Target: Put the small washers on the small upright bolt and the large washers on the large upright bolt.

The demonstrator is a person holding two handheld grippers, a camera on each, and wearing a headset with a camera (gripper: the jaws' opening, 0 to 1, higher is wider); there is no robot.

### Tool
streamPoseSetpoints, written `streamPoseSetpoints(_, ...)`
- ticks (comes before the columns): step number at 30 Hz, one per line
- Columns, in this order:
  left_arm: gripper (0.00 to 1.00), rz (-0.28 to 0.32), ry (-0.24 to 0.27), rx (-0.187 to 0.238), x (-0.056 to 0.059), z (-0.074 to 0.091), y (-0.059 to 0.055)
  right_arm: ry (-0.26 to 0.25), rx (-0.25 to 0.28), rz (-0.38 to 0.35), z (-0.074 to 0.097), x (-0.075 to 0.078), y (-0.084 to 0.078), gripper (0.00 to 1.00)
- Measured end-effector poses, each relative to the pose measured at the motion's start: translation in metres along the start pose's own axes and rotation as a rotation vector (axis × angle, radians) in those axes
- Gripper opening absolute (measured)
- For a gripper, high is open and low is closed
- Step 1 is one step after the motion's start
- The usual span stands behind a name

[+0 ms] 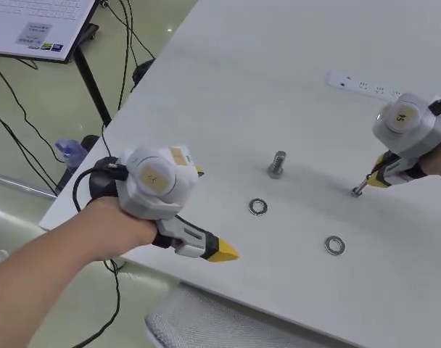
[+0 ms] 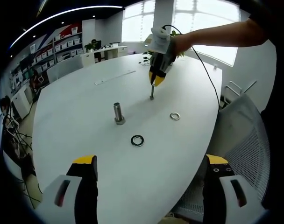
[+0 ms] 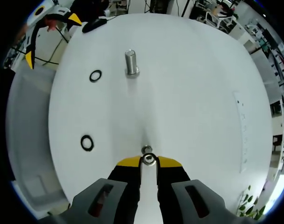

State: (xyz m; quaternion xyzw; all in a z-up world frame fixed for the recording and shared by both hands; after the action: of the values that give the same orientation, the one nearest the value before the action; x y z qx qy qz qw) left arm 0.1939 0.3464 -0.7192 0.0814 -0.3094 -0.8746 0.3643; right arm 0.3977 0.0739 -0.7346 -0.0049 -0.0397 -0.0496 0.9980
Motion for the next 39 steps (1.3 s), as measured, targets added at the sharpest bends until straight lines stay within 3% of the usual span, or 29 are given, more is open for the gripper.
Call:
streamPoseSetpoints(17,0.93,0.007,-0.005,-0.011,-0.003,0.0,-0.005,0.024,-0.01,-0.001,-0.009,-0.001,0.003,0.12)
streamPoseSetpoints(39,0.9,0.024,-0.019,-0.027,0.001,-0.003,-0.01,0.043,-0.032,0.03,-0.042,-0.002,0.009,0.12)
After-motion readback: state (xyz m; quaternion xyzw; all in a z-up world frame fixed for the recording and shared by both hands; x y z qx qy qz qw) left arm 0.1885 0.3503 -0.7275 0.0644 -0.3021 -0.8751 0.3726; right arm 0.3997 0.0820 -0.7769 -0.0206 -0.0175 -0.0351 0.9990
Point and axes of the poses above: the centre of the closed fingertips' face, and the gripper's own axes: z roughly backward along the fingers, x roughly to its right, y roughly out of its top, the point moved 8 cm from there along z, roughly backward along the fingers, and after that the axes turned 11 degrees about -x, right-handed, at the moved point
